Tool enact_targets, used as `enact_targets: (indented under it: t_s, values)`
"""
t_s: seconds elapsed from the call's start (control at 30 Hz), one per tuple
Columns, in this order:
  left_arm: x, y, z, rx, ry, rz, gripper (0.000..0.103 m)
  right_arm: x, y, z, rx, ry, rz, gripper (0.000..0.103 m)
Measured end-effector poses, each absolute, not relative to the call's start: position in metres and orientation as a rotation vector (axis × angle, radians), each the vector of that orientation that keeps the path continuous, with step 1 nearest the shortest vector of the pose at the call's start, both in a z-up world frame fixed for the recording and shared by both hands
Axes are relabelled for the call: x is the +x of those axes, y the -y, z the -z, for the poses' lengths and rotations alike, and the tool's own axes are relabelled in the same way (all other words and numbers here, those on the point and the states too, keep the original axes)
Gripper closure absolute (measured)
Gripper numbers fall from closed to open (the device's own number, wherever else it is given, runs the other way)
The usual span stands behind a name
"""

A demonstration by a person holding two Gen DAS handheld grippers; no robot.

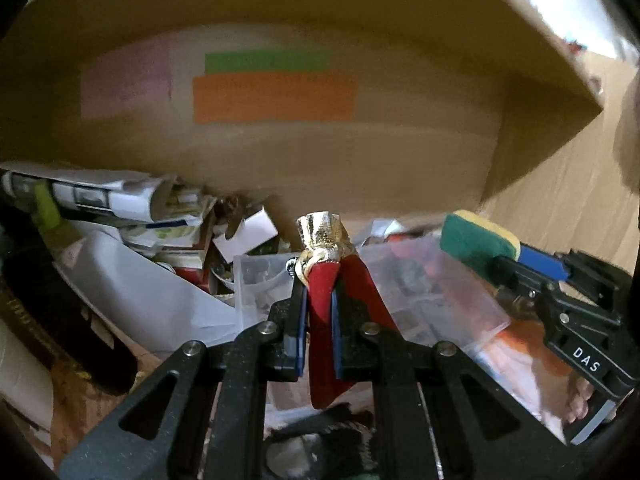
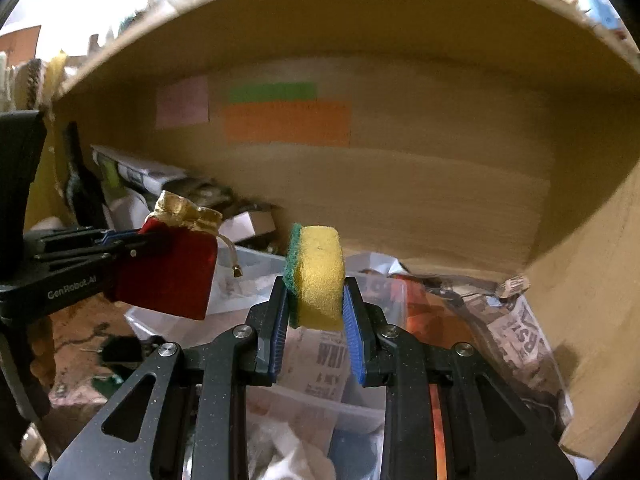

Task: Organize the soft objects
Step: 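Lift the red pouch with the left tool while the right tool carries the sponge to the clear box, then open the left tool over the clear box while the right tool releases the sponge inside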

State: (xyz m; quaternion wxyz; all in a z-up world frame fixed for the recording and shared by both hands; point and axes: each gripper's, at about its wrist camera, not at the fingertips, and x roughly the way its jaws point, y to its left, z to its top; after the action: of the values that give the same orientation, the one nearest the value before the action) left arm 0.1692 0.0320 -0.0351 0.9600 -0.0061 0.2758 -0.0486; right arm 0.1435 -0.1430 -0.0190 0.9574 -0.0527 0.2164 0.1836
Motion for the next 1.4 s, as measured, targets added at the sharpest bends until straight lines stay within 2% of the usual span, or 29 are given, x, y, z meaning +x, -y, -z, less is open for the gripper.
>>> enact_targets:
  t_s: [0.33, 0.57, 0.67, 0.73, 0.8, 0.83, 0.97, 1.03, 1.2, 1.4]
  values:
    - [0.223, -0.034, 0.078, 0.037, -0.776, 0.139, 0.093, 0.197, 0.133, 0.063, -0.152, -0.644, -0.382, 0.079]
    - [0.234, -0.033, 0.085, 0.023, -0.857, 0.165, 0.092, 0.21, 0.13, 0.081, -0.165, -0.735, -0.393, 0.078]
    - [0.234, -0.033, 0.085, 0.028, -0.858, 0.154, 0.081, 0.209, 0.13, 0.083, -0.172, -0.741, -0.395, 0.076]
    - [0.233, -0.034, 0.084, 0.022, -0.845, 0.147, 0.069, 0.208, 0.13, 0.081, -0.177, -0.735, -0.392, 0.067]
    - [0.228, -0.036, 0.08, 0.015, -0.822, 0.138, 0.062, 0.203, 0.13, 0.077, -0.182, -0.71, -0.386, 0.055]
    - [0.225, -0.037, 0.078, 0.011, -0.813, 0.135, 0.059, 0.202, 0.131, 0.075, -0.182, -0.698, -0.385, 0.054]
    - [0.213, -0.04, 0.064, 0.008, -0.764, 0.118, 0.054, 0.185, 0.135, 0.058, -0.178, -0.635, -0.384, 0.044]
    - [0.203, -0.041, 0.054, 0.01, -0.722, 0.107, 0.045, 0.176, 0.136, 0.049, -0.174, -0.6, -0.386, 0.042]
    - [0.17, -0.043, 0.032, 0.011, -0.63, 0.101, 0.038, 0.15, 0.136, 0.027, -0.17, -0.513, -0.395, 0.035]
    - [0.13, -0.041, 0.016, 0.011, -0.546, 0.105, 0.032, 0.115, 0.138, 0.009, -0.161, -0.437, -0.426, 0.034]
